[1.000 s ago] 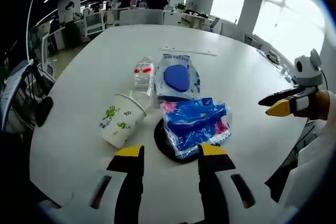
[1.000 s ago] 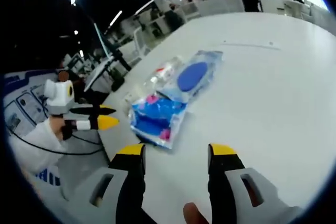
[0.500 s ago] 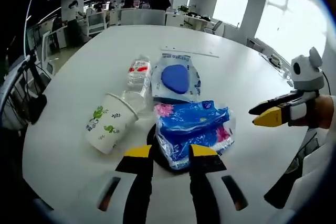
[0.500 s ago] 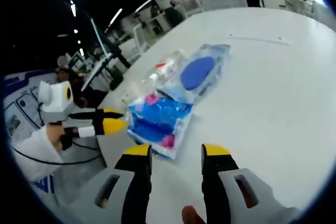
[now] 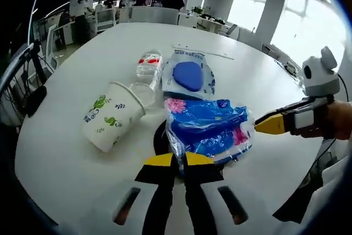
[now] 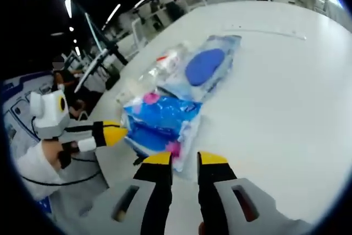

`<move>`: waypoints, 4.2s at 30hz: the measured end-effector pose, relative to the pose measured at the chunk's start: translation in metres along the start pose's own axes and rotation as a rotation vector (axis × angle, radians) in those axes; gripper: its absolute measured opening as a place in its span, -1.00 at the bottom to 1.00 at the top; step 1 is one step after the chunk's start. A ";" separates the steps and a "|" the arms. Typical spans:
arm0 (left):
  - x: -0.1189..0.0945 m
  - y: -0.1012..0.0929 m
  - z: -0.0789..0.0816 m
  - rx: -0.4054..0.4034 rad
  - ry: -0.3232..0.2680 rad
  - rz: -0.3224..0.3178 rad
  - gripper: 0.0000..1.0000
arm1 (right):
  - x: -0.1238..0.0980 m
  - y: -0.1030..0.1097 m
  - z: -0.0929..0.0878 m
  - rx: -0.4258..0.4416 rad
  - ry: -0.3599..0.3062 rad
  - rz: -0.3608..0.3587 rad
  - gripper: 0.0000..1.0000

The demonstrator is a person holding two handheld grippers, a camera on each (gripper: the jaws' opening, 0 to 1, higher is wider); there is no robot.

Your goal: Arrange the tabletop items into an orderly group along one side of the table until the central work area is clear of visible clutter.

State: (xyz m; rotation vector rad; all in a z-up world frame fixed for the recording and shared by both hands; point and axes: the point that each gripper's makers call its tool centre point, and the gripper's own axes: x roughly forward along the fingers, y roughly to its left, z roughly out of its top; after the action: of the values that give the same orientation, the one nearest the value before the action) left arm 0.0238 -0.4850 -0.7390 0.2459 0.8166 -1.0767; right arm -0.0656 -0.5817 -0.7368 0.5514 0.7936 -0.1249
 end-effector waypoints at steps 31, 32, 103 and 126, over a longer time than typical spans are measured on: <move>0.003 -0.172 0.072 0.106 -0.092 -0.241 -1.00 | -0.145 -0.107 0.021 0.296 -0.279 -0.055 -1.00; 0.007 -0.186 0.074 0.111 -0.091 -0.256 -1.00 | -0.153 -0.115 0.021 0.299 -0.288 -0.058 -1.00; 0.220 -0.266 0.103 0.425 0.246 -0.321 -0.99 | -0.111 -0.327 0.068 0.124 -0.232 -0.328 -1.00; 0.209 -0.274 0.119 0.400 0.138 -0.296 -0.10 | -0.116 -0.307 0.083 0.058 -0.311 -0.278 0.02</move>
State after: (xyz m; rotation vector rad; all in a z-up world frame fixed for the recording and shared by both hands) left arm -0.1082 -0.8246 -0.7476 0.5540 0.7692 -1.5149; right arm -0.1885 -0.8975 -0.7375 0.4595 0.5599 -0.4799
